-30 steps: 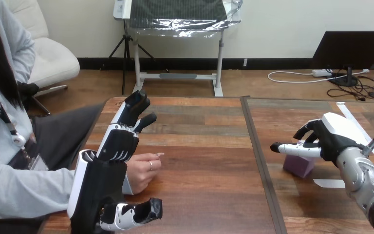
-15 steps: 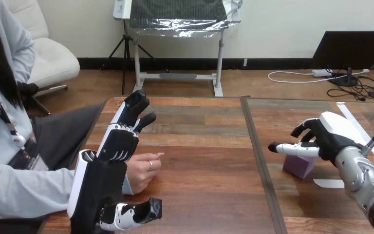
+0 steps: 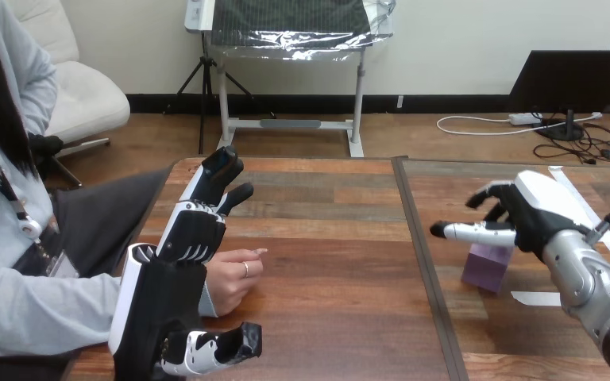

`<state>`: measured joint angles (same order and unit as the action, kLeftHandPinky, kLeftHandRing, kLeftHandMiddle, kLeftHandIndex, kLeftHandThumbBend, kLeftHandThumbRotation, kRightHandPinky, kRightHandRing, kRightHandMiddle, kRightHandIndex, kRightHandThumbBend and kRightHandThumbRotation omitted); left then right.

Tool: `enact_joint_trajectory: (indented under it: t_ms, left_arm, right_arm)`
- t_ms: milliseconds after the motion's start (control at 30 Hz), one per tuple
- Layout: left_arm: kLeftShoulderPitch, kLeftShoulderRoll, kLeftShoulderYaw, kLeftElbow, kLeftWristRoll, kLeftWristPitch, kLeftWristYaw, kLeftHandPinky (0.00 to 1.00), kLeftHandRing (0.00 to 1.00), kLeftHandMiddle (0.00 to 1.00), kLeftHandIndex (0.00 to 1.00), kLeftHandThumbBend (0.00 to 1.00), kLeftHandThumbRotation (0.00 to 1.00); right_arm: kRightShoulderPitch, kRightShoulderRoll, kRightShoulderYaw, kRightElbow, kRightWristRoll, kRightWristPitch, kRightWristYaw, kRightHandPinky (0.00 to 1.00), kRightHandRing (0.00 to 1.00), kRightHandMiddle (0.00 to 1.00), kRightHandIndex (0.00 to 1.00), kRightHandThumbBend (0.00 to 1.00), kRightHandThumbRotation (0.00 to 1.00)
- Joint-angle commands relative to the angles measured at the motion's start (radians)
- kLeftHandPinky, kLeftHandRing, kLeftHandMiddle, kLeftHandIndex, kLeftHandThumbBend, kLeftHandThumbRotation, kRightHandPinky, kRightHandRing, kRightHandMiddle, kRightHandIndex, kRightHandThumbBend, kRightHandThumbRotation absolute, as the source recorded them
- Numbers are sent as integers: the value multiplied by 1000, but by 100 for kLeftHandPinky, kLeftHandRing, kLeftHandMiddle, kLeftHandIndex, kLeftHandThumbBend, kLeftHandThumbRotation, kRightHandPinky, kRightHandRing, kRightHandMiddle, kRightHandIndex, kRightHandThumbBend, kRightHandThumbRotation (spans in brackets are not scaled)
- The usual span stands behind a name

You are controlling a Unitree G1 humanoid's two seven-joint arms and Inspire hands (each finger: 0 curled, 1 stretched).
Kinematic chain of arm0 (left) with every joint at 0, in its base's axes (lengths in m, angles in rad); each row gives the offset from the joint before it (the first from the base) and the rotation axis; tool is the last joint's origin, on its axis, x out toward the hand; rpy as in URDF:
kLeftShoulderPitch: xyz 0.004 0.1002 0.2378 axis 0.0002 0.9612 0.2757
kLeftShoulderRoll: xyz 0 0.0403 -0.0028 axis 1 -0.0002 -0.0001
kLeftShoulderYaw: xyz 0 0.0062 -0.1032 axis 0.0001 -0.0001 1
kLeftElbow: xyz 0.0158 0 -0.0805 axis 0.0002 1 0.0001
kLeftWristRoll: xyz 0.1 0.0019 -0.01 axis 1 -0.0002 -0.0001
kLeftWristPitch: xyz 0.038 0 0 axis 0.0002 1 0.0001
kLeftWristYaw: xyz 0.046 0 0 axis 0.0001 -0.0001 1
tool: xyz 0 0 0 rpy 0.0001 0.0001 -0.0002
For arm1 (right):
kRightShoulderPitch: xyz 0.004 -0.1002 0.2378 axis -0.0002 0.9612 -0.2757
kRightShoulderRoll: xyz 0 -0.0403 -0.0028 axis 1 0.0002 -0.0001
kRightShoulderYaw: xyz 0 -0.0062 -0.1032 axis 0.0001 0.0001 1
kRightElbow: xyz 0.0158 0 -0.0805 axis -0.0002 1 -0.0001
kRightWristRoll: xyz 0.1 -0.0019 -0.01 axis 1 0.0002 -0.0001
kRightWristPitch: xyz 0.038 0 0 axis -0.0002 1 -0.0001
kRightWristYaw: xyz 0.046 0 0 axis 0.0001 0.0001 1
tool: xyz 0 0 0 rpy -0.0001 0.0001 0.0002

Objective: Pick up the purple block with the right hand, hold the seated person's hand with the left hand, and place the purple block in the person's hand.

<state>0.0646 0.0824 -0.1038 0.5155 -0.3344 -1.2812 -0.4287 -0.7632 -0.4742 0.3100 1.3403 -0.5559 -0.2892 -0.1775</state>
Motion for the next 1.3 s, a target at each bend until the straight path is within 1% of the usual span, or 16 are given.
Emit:
enact_joint_trajectory:
  t_ms: [0,200,267,300,367,400,433,533,667,800,967,1133,1267]
  left_arm:
    - [-71,1,-5,-18,-14,-4,-10,88,95,96,93,100,63]
    - [-76,-2,-1,-11,-18,-7,-18,88,94,96,93,100,62]
    - [-78,-3,1,-9,-16,-7,-19,88,94,96,93,100,62]
    - [-78,-4,3,-9,-14,-7,-18,88,94,96,93,100,62]
    - [-77,-5,5,-8,-11,-6,-18,88,94,96,93,100,63]
    - [-77,-5,7,-7,-8,-7,-17,89,94,95,93,100,63]
    - [-77,-5,8,-7,-7,-7,-17,89,94,95,93,100,64]
    - [-80,-4,13,-3,2,-11,-15,89,94,95,93,100,64]
    - [-81,-4,16,-1,5,-12,-14,89,94,95,93,100,65]
    - [-82,-3,17,0,5,-10,-15,89,94,95,93,100,65]
    - [-82,-3,17,3,3,-8,-16,90,94,96,93,100,65]
    - [-82,-3,15,4,-2,-6,-18,90,95,96,93,100,65]
    - [-80,-2,10,1,-10,1,-22,90,95,96,93,100,63]
  right_arm:
    - [-41,-31,-21,-69,21,-43,-47,49,44,48,74,97,70]
    - [-34,-42,-37,-87,40,-80,-67,41,36,40,74,100,68]
    - [-33,-46,-38,-91,40,-85,-71,39,37,40,75,100,68]
    - [-31,-49,-41,-95,44,-95,-75,38,38,40,75,100,69]
    - [-28,-53,-44,-100,48,-108,-79,42,47,49,76,100,69]
    - [-25,-56,-51,-105,56,-123,-82,49,57,57,77,100,69]
    - [-23,-57,-55,-109,61,-132,-84,53,62,61,77,100,68]
    - [-19,-63,-69,-117,78,-160,-86,63,72,70,78,100,68]
    - [-13,-69,-84,-126,96,-193,-83,75,82,80,80,100,68]
    - [-9,-78,-97,-131,114,-225,-83,80,88,85,83,100,69]
    - [-8,-86,-106,-135,121,-253,-87,87,94,93,90,100,74]
    - [-10,-92,-117,-133,135,-277,-79,93,98,97,95,100,78]
    - [-15,-92,-124,-127,146,-286,-70,97,99,99,98,100,79]
